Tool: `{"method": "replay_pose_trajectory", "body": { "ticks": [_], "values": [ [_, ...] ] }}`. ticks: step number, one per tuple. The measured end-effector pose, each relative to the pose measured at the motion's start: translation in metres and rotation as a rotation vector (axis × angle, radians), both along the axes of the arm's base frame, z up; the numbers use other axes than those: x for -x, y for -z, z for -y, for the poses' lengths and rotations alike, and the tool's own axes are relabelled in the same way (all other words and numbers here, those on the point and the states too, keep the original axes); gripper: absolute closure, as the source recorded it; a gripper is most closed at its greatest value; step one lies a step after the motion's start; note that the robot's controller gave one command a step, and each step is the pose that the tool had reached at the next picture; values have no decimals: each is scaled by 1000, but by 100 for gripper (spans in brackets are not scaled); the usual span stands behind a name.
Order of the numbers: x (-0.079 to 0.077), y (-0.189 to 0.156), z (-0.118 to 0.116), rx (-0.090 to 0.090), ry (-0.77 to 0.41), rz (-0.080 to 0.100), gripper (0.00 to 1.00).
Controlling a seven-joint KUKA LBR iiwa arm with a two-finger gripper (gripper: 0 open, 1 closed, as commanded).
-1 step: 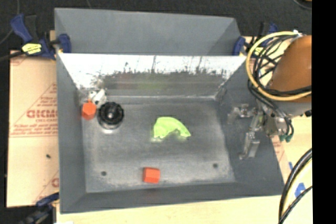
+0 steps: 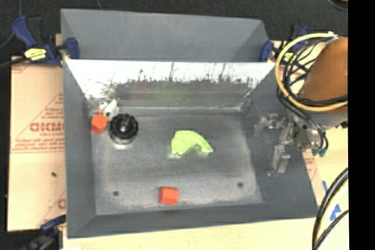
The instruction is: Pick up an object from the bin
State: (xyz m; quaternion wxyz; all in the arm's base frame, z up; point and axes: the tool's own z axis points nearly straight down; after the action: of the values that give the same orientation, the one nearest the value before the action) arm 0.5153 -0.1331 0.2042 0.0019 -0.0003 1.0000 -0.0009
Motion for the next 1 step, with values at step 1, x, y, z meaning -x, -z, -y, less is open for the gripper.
{"method": "replay_pose_trajectory", "body": {
  "ticks": [1],
  "values": [
    [-1,64,-18,-3,80,-11,0]
  ]
}}
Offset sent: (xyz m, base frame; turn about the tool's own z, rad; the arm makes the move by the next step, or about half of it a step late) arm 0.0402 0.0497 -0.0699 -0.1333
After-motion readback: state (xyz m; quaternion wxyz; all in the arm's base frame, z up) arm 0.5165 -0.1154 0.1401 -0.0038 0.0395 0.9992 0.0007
